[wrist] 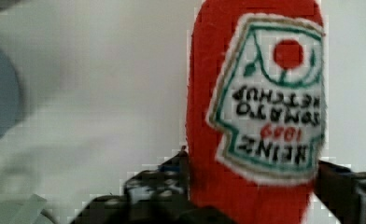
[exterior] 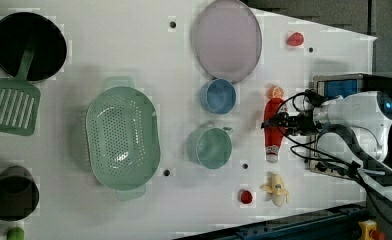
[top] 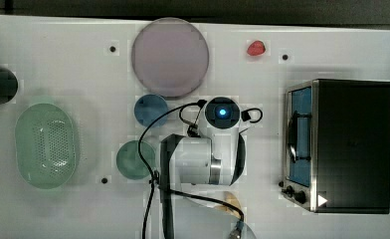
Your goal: Pick ketchup from plate and place it on table.
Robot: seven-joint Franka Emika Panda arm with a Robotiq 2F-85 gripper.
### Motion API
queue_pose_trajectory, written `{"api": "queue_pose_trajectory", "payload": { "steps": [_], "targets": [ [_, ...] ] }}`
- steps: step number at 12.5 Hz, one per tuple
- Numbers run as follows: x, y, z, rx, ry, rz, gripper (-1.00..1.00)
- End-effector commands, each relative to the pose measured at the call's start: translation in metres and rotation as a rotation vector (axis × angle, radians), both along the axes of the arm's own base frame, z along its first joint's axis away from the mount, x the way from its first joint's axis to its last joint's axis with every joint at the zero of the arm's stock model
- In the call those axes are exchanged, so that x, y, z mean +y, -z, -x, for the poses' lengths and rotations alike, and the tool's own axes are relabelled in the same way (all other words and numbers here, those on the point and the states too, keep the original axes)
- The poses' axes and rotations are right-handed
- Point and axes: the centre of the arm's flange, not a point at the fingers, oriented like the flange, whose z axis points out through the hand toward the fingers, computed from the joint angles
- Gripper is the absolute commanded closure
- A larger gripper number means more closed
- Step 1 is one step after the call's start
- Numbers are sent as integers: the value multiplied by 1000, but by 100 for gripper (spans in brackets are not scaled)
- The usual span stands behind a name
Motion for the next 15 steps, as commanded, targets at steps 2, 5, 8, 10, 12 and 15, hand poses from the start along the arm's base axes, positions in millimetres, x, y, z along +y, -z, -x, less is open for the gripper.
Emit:
{"api": "queue_pose_trajectory", "payload": {
  "steps": [2, 5, 8, 10, 12, 15],
  "targets": [
    [2, -37, -26, -141, 37, 9, -100],
    [0, -72, -32, -193, 102, 19, -100],
    [-5, -134, -36, -225, 364, 47, -100],
    [-4, -187, -39, -226, 473, 60, -100],
    [-5, -238, -34, -167, 517, 79, -100],
    [-5, -318, -41, -199, 531, 76, -100]
  ]
}}
